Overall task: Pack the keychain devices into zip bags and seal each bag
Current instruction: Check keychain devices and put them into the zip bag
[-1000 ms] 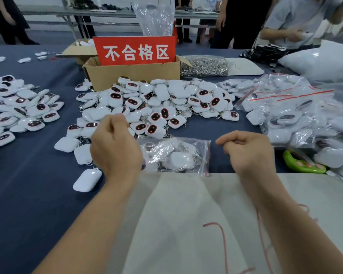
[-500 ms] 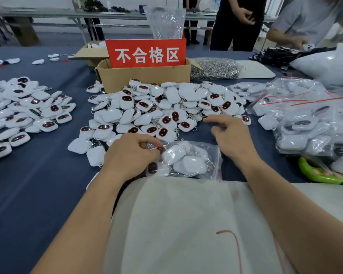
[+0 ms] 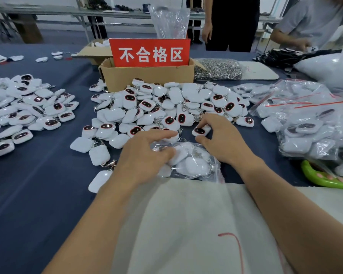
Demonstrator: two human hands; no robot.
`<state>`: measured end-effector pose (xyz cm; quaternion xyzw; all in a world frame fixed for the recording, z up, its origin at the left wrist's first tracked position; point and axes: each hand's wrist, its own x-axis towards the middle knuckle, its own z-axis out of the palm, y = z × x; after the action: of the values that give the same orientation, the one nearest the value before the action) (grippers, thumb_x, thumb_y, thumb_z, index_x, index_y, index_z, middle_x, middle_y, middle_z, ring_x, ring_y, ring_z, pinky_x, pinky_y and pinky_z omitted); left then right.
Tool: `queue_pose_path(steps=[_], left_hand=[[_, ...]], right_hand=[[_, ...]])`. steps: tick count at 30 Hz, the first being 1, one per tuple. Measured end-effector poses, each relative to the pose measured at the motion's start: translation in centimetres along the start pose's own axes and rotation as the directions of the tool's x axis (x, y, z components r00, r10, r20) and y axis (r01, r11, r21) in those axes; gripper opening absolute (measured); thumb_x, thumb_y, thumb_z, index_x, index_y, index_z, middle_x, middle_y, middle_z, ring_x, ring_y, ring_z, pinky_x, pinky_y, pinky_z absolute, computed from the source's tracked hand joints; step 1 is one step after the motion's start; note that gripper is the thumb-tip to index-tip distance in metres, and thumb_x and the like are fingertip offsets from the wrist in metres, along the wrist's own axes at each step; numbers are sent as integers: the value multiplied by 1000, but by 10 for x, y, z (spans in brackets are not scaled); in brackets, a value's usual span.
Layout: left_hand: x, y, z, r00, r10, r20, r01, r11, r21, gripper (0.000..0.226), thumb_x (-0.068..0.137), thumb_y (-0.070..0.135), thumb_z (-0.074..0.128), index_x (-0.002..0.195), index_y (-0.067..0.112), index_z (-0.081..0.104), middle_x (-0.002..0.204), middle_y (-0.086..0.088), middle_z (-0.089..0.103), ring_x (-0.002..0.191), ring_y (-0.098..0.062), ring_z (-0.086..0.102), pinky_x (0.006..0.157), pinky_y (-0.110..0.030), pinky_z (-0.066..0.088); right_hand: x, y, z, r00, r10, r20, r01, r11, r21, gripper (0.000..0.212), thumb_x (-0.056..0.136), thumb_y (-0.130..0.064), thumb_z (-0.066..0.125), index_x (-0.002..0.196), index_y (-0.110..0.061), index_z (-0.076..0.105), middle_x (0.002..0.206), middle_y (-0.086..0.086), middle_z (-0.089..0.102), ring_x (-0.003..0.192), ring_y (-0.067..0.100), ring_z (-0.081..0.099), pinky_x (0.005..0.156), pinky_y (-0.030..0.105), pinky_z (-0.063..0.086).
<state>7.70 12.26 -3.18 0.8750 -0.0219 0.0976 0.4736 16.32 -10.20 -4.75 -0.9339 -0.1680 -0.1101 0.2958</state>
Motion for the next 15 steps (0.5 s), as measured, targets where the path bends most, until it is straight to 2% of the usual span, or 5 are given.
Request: queue_pose_path(steps=[3,7,10,13,15], left_hand=[[2,4,9,995,-8,97,-4,993,119,40,88,34,71,110,67,64,110,35,70,104,13,59,91,-14,45],[5,-2,7,991,8,131,-39,971,237,36,94,29,65,121,54,69,118,25,66,110,1,56,94,-25,44],[4,-3,9,993,74,87,-97,948,303,37,96,24,63,125,46,69,121,19,65,113,-5,55,97,-29,43],[0,-1,15,983,154,99,-178,935,306,52,92,9,60,133,40,66,128,20,62,121,-3,49,103,-22,36],[-2,1,18,970,150,189,-194,951,242,63,89,3,58,138,43,61,137,27,57,128,5,42,107,-18,31]], right_hand=[[-4,1,-1,998,65,-9,-65,998,3,18,91,-28,73,101,-34,58,109,-8,62,102,15,56,82,28,38],[-13,6,-7,989,146,-5,-145,986,85,27,97,-20,65,114,-40,61,120,-7,68,109,15,61,93,28,46],[-22,11,-14,979,199,-35,-198,979,46,37,99,-11,58,128,-32,68,131,-5,68,118,16,60,93,17,38],[-31,12,-20,976,215,-27,-215,977,-11,45,95,0,53,131,-23,68,135,-2,67,120,19,59,86,13,33],[-39,9,-26,983,185,-7,-185,979,-86,49,92,4,53,133,-18,66,138,6,62,123,27,55,95,22,36]])
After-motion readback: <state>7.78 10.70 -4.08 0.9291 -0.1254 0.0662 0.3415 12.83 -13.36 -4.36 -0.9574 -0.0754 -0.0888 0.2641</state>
